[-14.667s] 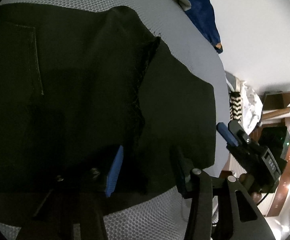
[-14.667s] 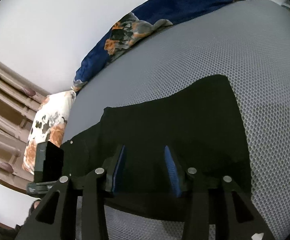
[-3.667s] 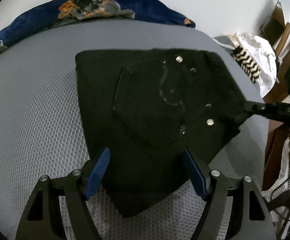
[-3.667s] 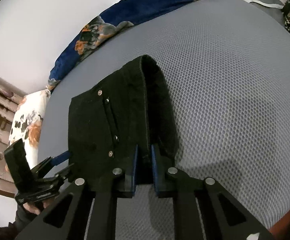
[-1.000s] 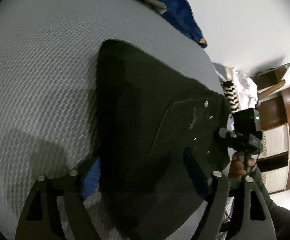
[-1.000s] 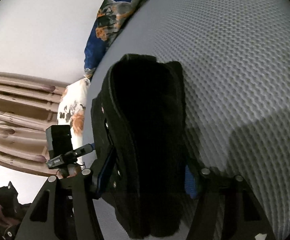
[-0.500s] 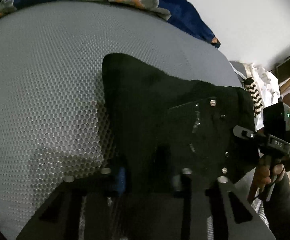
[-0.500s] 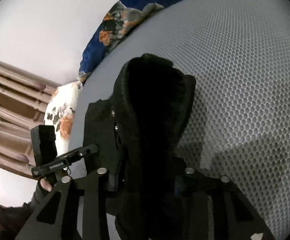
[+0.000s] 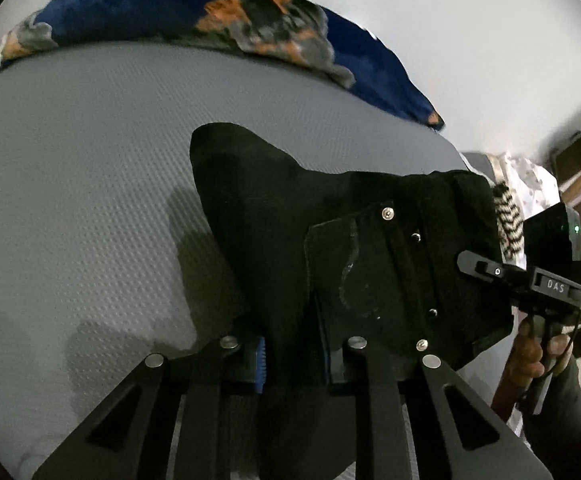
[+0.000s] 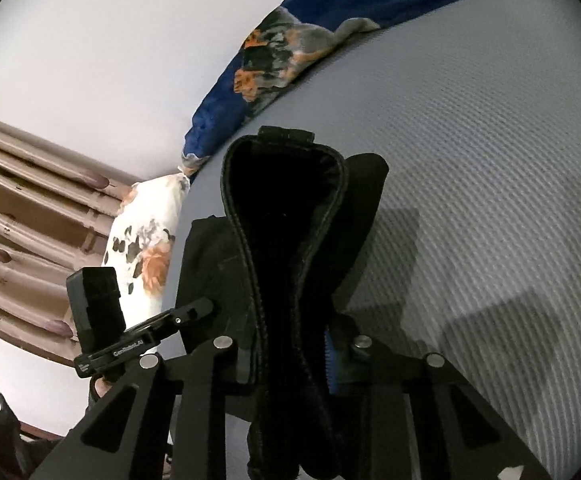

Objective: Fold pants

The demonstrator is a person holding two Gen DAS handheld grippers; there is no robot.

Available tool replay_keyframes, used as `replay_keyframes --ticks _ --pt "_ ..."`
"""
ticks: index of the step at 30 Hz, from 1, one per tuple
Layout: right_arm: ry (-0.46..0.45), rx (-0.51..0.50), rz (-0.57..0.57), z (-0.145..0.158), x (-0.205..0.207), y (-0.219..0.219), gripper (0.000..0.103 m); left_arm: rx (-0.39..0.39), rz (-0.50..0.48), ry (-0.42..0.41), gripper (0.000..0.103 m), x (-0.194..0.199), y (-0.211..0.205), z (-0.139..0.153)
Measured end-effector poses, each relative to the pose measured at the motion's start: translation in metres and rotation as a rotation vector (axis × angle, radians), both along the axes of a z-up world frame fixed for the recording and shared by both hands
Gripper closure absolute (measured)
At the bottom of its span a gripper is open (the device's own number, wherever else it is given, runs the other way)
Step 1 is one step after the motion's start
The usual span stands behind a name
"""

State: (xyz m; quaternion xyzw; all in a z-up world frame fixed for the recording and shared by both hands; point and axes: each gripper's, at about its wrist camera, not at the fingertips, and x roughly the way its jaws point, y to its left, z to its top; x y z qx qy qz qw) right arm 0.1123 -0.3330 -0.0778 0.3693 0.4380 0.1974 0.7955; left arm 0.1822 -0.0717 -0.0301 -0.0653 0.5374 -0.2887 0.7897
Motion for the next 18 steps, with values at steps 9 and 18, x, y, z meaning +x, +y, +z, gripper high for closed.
replay_keyframes --ticks 9,18 --pt "-0.019 0.001 0.022 0.002 0.088 0.012 0.080 0.030 0.069 -0.080 0.083 0.070 0.016 0.011" --pt "0.003 -0.067 -0.010 -0.011 0.139 0.014 0.080 0.092 0.119 -0.076 0.083 0.127 0.019 -0.017"
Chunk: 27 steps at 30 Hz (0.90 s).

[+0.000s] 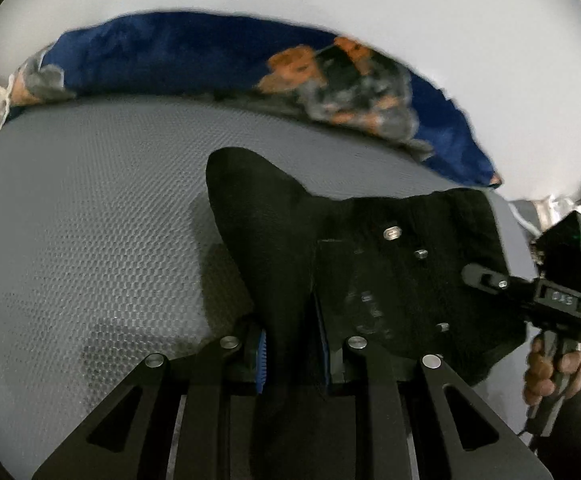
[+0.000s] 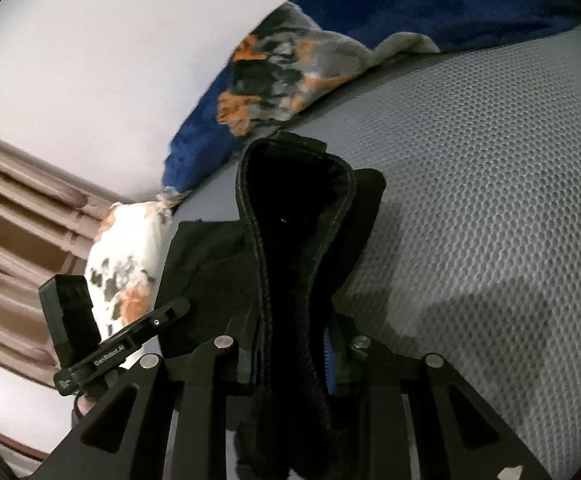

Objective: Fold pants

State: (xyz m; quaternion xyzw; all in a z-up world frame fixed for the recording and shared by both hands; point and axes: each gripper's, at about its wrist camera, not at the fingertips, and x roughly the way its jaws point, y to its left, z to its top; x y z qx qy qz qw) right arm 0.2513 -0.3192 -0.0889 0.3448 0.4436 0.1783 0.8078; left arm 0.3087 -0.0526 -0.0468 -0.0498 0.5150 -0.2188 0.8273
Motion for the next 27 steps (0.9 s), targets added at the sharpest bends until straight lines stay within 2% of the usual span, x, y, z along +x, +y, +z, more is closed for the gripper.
replay_keyframes --ticks 2,4,5,7,9,12,19,22,25,27 --pt "0.030 -0.064 -0.029 -0.009 0.000 -0.002 0.077 0.007 0.015 0.032 0.077 0.002 0.009 -0.017" --pt "0.054 -0.127 -0.042 -0.019 -0.002 -0.002 0.064 0.002 0.037 0.050 0.058 -0.001 0.017 -0.028" --pt "0.073 -0.168 -0.055 -0.023 -0.004 -0.001 0.059 -0.005 0.047 0.052 0.056 -0.003 0.021 -0.033" --pt "0.058 -0.198 -0.062 -0.024 -0.010 0.001 0.059 -0.017 0.058 0.041 0.051 -0.009 0.025 -0.036" --pt "0.063 -0.237 -0.070 -0.022 -0.016 0.005 0.055 0.007 0.057 0.028 0.050 -0.016 0.024 -0.034" --pt "0.060 -0.323 -0.089 -0.016 -0.031 0.013 0.050 0.086 0.071 -0.001 0.041 -0.030 0.021 -0.029" --pt "0.039 -0.433 -0.162 0.003 -0.070 0.020 0.041 0.231 0.121 -0.077 0.038 -0.082 0.028 -0.011" --pt "0.010 -0.496 -0.181 0.017 -0.089 0.029 0.040 0.268 0.130 -0.098 0.028 -0.101 0.031 -0.003" --pt "-0.019 -0.573 -0.176 0.032 -0.111 0.044 0.040 0.272 0.137 -0.128 0.027 -0.122 0.036 0.007" --pt "-0.048 -0.603 -0.170 0.041 -0.125 0.053 0.032 0.277 0.138 -0.138 0.027 -0.135 0.039 0.012"
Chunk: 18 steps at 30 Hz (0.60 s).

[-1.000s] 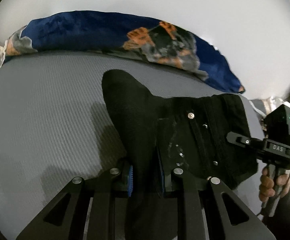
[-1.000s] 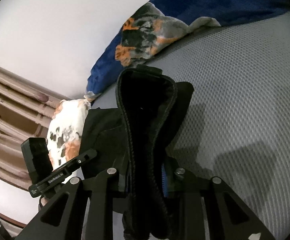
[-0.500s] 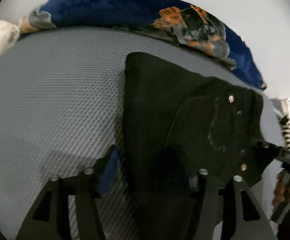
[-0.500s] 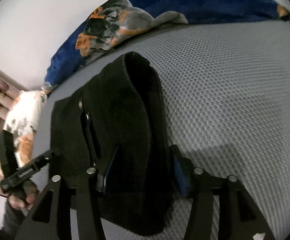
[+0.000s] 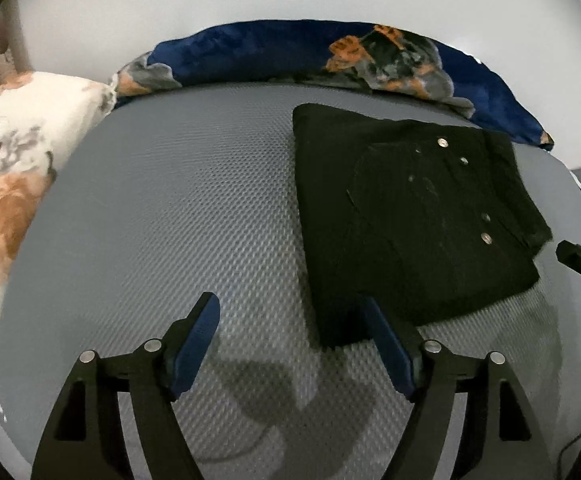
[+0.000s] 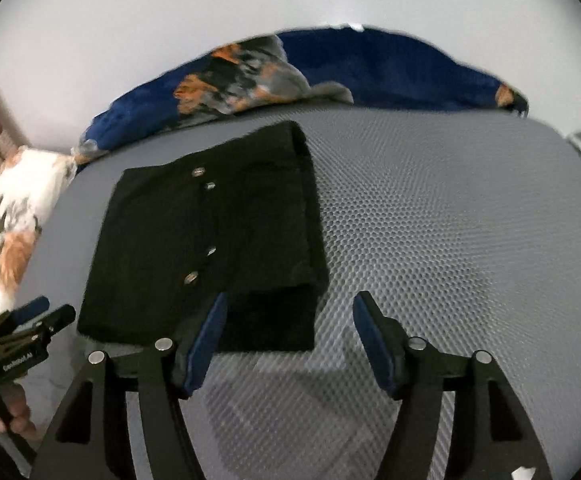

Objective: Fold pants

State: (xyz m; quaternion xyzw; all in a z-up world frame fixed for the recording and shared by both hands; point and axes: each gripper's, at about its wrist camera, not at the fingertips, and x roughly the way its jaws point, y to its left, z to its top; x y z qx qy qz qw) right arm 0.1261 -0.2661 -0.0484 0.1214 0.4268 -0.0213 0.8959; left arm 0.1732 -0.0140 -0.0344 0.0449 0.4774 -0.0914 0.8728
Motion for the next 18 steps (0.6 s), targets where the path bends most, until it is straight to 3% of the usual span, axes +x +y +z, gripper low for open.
replay_keyframes --ticks 9,18 --pt "-0.089 -0.028 0.016 0.023 -0.055 0.043 0.021 0.036 0.038 -0.069 0.027 -0.051 0.014 0.017" --pt "-0.095 -0.032 0.002 0.013 -0.076 0.068 0.017 0.077 -0.013 -0.113 0.027 -0.080 0.011 0.017"
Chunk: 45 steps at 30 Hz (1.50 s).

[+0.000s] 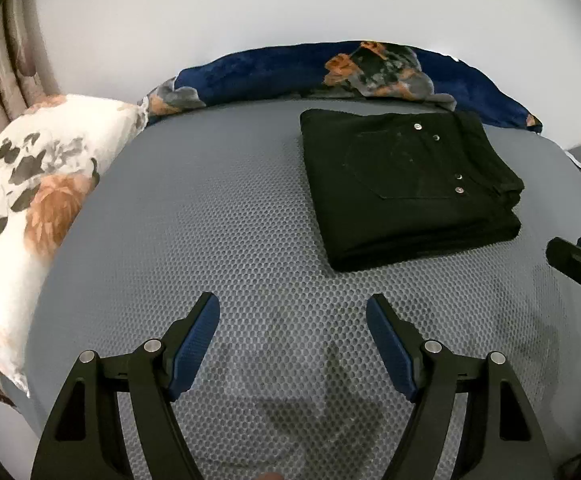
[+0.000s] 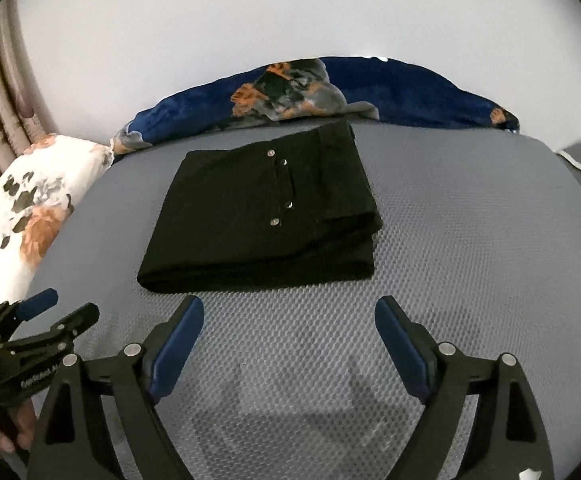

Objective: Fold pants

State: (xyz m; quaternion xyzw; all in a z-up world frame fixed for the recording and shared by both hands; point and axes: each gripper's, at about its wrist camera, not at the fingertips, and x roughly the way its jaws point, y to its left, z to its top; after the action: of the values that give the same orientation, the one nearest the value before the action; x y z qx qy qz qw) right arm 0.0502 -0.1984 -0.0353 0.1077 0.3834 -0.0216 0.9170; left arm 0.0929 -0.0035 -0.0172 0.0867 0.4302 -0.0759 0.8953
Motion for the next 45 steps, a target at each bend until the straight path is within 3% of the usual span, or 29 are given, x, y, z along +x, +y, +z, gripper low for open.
replay_keyframes --ticks 9,45 --pt "0.001 -0.046 -0.006 -0.001 -0.004 0.014 0.015 -0.004 0.005 0.017 0.027 -0.002 0.001 -0.009" --pt "0.051 -0.017 0.011 -0.009 -0.001 0.024 0.015 -0.004 0.025 0.031 0.027 -0.001 0.005 -0.012"
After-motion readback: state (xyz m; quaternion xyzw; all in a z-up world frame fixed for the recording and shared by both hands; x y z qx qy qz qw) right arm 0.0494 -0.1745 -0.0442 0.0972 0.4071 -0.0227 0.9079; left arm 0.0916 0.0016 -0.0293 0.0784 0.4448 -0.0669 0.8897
